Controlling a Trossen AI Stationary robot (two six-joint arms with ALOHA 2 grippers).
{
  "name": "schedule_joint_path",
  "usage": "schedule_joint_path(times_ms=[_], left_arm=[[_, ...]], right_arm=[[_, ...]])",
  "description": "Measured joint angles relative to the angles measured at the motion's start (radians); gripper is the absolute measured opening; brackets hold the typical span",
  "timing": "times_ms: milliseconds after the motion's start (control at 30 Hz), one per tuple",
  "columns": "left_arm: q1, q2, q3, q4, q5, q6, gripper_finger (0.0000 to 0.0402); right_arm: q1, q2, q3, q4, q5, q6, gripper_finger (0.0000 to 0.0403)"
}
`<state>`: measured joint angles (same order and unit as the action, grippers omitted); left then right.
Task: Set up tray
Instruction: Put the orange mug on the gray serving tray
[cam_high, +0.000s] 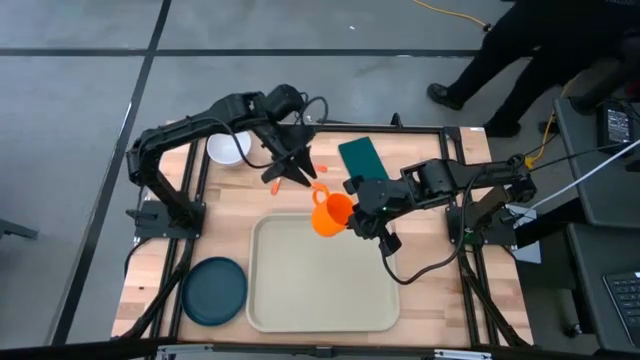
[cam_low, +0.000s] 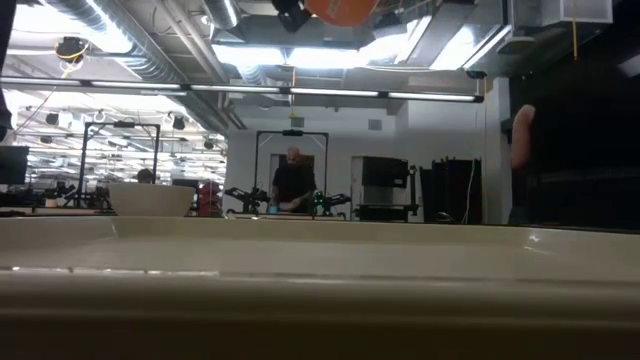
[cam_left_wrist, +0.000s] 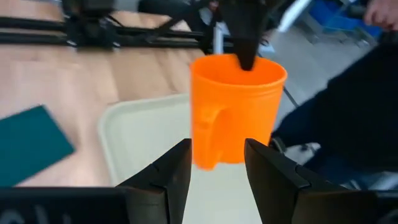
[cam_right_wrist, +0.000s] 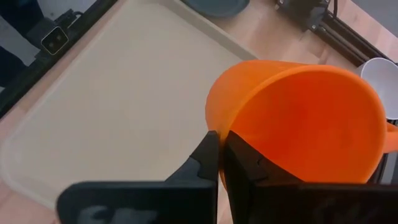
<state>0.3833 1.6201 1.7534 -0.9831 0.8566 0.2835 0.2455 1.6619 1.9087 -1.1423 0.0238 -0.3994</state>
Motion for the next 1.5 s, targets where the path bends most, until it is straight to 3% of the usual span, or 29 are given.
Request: schedule_joint_path(times_ms=[233, 833, 1500], left_arm=[[-0.018, 0.039, 0.057, 0.002, 0.009, -0.015, 0.0144], [-0.024, 0.037, 0.062, -0.025, 0.009, -0.064, 0.0143], [-0.059, 0.037, 0.062, -0.027, 0.035, -0.053, 0.0121]], right_arm=[[0.0, 0.0, 0.0, 0.0, 0.001, -0.051, 0.0011], [0.0, 0.0, 0.0, 0.068, 0.027, -0.157, 0.0011], [0.0, 0.0, 0.0, 0.083, 0.027, -0.16, 0.0011]])
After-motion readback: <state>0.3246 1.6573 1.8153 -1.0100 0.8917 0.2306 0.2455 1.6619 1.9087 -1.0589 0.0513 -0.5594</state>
